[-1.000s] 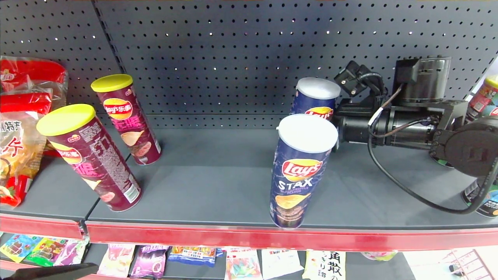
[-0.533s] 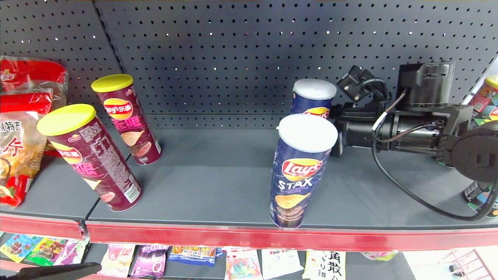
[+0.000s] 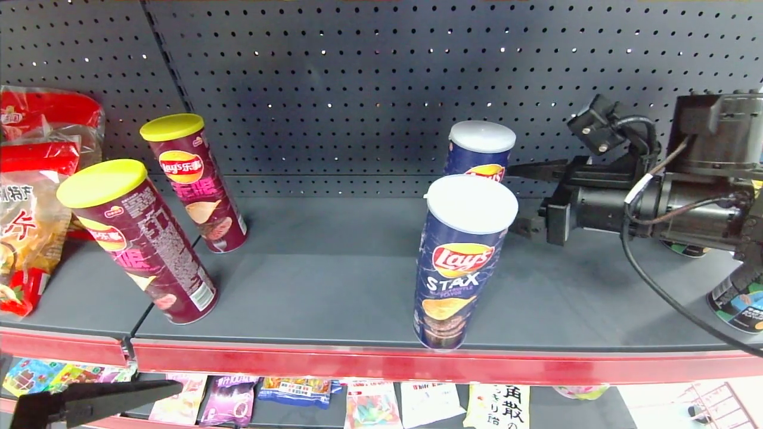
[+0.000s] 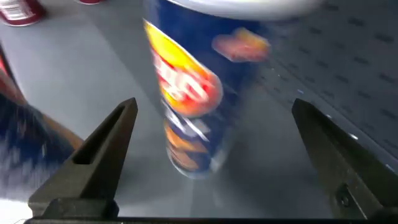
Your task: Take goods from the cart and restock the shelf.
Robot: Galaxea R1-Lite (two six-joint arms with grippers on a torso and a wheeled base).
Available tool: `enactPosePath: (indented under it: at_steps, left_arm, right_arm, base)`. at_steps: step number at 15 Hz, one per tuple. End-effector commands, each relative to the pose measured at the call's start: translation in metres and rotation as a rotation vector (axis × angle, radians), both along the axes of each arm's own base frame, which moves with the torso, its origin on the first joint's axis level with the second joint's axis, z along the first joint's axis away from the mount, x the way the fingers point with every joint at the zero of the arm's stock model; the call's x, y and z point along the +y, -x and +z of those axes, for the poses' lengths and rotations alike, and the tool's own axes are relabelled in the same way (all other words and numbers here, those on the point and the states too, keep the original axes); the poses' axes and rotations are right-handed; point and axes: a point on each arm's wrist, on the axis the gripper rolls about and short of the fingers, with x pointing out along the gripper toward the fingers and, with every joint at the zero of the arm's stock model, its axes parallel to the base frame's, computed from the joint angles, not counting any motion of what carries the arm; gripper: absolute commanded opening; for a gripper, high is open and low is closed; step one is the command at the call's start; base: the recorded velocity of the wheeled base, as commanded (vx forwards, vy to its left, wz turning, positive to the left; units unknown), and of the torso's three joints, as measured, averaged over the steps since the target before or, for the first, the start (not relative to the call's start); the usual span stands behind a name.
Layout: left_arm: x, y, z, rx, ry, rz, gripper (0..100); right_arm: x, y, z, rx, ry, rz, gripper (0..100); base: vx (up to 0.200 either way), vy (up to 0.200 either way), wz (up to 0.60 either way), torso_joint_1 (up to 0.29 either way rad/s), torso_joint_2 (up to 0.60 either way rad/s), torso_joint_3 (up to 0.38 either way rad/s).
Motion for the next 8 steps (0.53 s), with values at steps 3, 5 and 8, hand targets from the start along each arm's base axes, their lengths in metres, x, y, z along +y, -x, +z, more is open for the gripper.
enactPosePath:
  at_steps: [3, 5, 8]
  left_arm:
    - [-0.024, -0.035, -0.001, 0.068, -0.049, -0.006, 100]
    - [-0.034, -0.049, 0.002, 0.086, -0.058, -0.013, 100]
    - [-0.05, -0.072, 0.003, 0.111, -0.077, -0.014, 100]
  right_arm:
    - [-0.031, 0.042, -0.002, -0.005, 0.0, -0.062, 100]
    - [-0.042, 0.074, -0.013, 0.01, 0.003, -0.072, 100]
    - [-0.057, 0.123, -0.033, 0.017, 0.004, -0.075, 100]
  base:
    - [0.0, 0.0, 0.0, 0.0, 0.0, 0.0]
    - [0.0, 0.0, 0.0, 0.0, 0.0, 0.0]
    - [0.0, 0.0, 0.0, 0.0, 0.0, 0.0]
